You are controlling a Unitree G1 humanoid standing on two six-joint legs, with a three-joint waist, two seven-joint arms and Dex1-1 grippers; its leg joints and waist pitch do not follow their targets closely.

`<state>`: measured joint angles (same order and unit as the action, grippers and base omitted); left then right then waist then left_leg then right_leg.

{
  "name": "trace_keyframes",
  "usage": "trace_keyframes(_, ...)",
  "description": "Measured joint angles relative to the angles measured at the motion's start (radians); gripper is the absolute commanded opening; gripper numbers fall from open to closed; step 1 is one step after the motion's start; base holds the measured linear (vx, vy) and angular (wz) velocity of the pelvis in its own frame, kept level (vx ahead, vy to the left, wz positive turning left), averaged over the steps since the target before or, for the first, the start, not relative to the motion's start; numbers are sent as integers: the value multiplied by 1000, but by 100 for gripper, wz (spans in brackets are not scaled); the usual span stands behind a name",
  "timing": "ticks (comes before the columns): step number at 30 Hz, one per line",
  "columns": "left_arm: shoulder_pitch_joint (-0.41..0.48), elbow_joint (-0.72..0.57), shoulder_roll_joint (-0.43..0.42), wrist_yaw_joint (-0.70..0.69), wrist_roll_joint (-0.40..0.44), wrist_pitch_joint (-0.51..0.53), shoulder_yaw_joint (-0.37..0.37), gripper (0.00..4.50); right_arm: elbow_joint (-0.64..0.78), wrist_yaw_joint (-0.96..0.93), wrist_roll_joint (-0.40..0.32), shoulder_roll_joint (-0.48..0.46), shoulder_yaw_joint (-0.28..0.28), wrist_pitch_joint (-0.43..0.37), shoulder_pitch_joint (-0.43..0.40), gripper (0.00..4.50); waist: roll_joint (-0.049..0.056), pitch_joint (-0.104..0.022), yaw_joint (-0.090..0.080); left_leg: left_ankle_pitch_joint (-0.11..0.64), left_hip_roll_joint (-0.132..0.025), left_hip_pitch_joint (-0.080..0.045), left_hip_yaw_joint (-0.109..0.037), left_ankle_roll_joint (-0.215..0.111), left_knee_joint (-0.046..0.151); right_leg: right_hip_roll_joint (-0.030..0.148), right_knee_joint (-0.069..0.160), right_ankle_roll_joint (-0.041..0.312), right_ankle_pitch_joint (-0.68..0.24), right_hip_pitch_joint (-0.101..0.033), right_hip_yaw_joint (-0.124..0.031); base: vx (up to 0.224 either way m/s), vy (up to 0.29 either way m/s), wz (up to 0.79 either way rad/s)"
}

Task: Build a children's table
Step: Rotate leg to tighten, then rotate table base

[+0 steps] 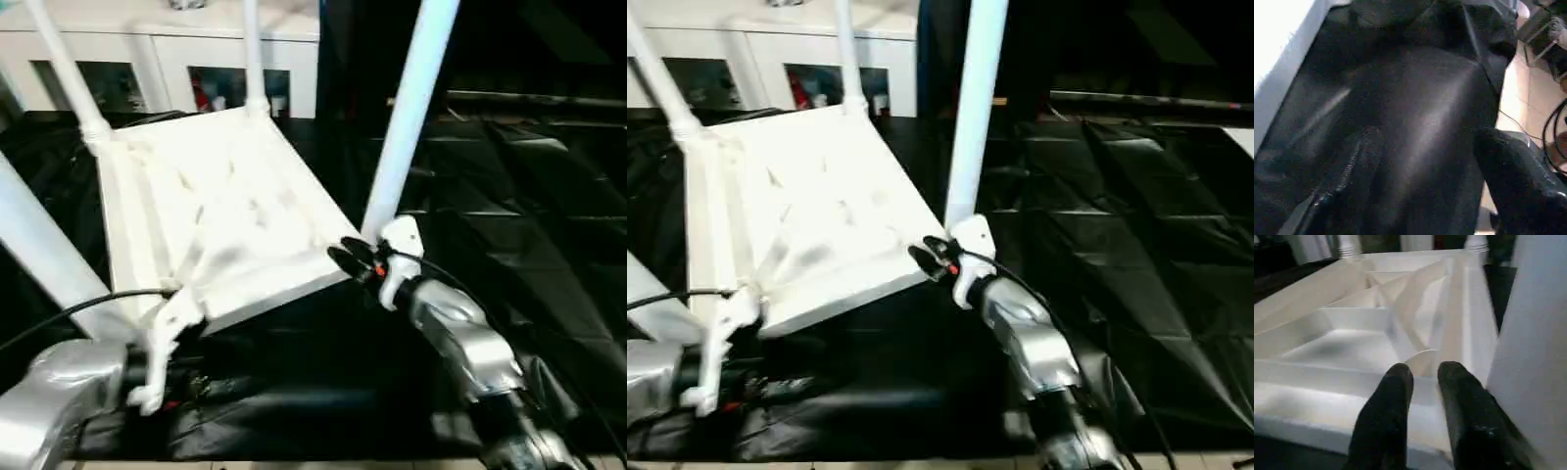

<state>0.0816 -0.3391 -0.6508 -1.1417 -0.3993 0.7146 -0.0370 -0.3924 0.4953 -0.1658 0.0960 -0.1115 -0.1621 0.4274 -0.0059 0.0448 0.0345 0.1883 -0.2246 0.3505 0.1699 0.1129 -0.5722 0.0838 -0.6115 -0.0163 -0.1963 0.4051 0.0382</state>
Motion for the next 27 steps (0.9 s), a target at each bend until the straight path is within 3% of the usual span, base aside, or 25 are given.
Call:
trace_keyframes(5, 42, -23, -11, -7, -37, -1, -26, 414, -117, -81, 13, -19, 32, 41, 63, 37, 0, 0, -1, -1, 0, -1, 0, 1, -1, -1, -2, 1, 1, 0, -1, 0, 0, 0)
trace_keyframes(8, 109, -69, -35, -31, -74, -1, -59, 436, -251, -203, 10, -19, 107, 67, 143, 16, 0, 0, 1, -1, 0, 0, 0, 1, -3, -1, -2, 2, 1, 0, -1, 0, 0, 0)
trace_keyframes(10, 132, -78, -40, -39, -80, 1, -75, 444, -288, -268, 10, 1, 156, 87, 162, 7, 1, 0, 16, -1, 0, 0, 0, 1, -4, 0, -3, 1, 1, -1, -1, 0, 0, 0)
trace_keyframes(12, 150, -81, -48, -42, -81, 2, -90, 444, -312, -297, 8, 9, 180, 105, 168, 7, 1, 0, 17, -1, -1, 0, 0, 1, -5, -1, -3, 1, 1, -1, -2, 0, 0, 0)
trace_keyframes(18, 231, -124, -67, -51, -107, -14, -139, 444, -398, -301, -3, 21, 204, 137, 187, 7, 2, 1, -6, -1, -3, 0, 0, 1, -5, -4, -4, 1, 1, -1, -3, 0, 0, 0)
trace_keyframes(22, 230, -91, -65, -48, -108, -80, -196, 444, -403, -243, -11, 22, 200, 160, 193, 7, 2, 1, -5, -1, -5, 0, -1, 1, -5, -7, -5, 2, 1, -1, -3, 0, 0, 0)
trace_keyframes(27, 158, -14, -51, -43, -137, -127, -275, 444, -323, -146, 10, 28, 130, 147, 128, 7, 0, 0, 2, -1, -5, 0, -1, 1, -8, -7, -4, 4, 2, -1, -3, 0, 0, 0)
